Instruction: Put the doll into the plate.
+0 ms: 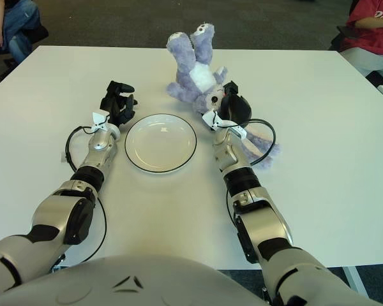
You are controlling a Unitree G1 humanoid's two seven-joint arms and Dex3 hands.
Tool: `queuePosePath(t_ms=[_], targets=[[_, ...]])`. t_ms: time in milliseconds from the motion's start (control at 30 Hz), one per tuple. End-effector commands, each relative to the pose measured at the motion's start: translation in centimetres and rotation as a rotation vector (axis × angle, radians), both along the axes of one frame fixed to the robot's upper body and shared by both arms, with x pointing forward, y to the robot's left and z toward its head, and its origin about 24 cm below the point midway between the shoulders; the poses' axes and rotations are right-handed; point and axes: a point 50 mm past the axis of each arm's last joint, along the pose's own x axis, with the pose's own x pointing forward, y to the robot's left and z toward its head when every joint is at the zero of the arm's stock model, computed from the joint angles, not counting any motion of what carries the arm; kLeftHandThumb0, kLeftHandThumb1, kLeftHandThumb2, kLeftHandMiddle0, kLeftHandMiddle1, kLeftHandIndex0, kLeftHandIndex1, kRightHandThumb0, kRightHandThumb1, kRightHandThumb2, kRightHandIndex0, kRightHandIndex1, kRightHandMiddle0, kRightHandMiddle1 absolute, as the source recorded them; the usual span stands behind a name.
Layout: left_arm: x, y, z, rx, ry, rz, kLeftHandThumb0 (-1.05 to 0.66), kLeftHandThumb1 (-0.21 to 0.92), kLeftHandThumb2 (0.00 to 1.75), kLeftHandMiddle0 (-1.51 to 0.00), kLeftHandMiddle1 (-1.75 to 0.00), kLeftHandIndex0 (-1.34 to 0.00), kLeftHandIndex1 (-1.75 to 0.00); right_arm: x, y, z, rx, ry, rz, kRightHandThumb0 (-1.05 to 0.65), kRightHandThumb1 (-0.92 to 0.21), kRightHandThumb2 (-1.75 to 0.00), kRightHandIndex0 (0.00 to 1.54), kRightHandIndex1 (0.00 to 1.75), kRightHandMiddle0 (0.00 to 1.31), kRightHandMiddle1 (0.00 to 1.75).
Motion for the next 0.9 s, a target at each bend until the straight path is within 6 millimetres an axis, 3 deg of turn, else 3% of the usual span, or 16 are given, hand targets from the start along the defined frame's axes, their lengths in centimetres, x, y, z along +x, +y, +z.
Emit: queuePosePath(t_ms=[0,867], targets=[[-1.2,0.4,-2.4,0.012,0.085,0.006,0.00,0.82,0.66,-0.22,-1.69,-0.20,-1.68,-0.1,-0.7,1.3,0.006,-0.050,-0.012,0.51,-0.23,-1.42,0.68,1.75,0.76,1.75],[-0.7,1.5,-2.5,0.057,0.133,0.112,0.00,0.82,0.66,-0.23,-1.69,-0.20,-1.68,-1.8,-0.2,4.4,-0.006,-0.188,0.065,0.52,-0.18,-1.40,0.76,1.64,0.79,1.75]])
